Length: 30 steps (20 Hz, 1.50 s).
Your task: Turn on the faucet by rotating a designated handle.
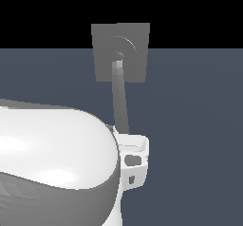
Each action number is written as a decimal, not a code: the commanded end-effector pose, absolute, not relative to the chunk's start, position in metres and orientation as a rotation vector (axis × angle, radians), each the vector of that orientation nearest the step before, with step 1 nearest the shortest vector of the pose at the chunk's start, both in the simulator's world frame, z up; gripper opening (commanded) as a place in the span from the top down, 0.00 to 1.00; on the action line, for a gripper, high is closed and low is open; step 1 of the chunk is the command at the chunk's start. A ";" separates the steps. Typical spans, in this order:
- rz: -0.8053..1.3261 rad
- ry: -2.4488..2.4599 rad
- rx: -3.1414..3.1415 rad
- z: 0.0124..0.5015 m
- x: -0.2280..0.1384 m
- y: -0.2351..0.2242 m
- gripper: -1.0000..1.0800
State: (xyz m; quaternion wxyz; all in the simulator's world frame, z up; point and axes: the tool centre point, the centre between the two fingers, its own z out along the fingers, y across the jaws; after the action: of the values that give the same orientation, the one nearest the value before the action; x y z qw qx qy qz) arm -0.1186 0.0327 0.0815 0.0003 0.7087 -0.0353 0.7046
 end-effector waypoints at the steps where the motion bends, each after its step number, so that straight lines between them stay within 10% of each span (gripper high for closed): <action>1: 2.210 -0.126 2.206 0.084 -0.115 0.014 1.00; 30: 2.199 -0.127 2.223 0.105 -0.125 -0.071 1.00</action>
State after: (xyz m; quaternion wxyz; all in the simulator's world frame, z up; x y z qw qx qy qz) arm -0.1273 -0.0566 0.0868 -0.0031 0.7216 -0.0384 0.6912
